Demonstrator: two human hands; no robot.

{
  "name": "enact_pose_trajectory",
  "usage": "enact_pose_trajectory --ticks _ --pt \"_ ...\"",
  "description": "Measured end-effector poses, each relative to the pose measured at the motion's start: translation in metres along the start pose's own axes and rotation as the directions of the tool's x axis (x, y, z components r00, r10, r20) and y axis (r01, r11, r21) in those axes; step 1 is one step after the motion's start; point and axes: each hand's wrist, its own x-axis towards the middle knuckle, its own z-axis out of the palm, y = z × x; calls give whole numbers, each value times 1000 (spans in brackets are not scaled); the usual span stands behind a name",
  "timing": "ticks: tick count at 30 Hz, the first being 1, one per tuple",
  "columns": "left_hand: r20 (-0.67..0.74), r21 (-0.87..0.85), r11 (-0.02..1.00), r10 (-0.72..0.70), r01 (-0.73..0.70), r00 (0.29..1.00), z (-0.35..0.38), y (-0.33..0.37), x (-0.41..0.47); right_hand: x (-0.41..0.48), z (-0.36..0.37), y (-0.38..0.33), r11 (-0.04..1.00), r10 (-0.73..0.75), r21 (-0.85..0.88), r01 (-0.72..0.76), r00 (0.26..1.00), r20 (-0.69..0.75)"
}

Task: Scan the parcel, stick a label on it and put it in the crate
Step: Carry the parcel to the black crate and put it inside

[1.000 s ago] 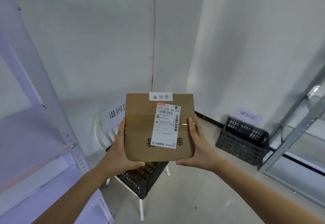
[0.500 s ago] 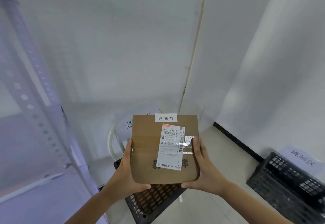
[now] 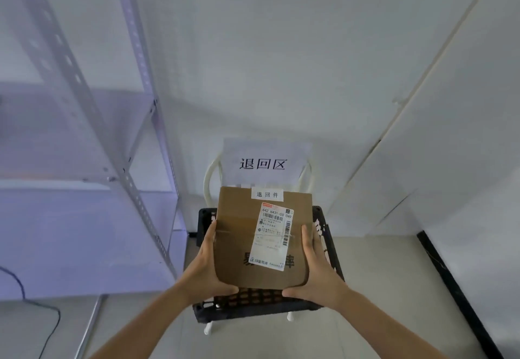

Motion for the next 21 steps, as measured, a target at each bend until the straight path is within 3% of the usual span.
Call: enact_pose_trajectory --ticks 5,9,21 --pt "30 0 995 -96 96 995 29 -30 16 24 31 39 994 46 91 -54 995 89" --pt "52 -47 994 -97 99 994 48 -59 40 51 54 69 996 47 68 -57 989 139" --pt "72 -134 953 -263 270 962 118 -124 70 93 110 162 979 103 162 -126 984 142"
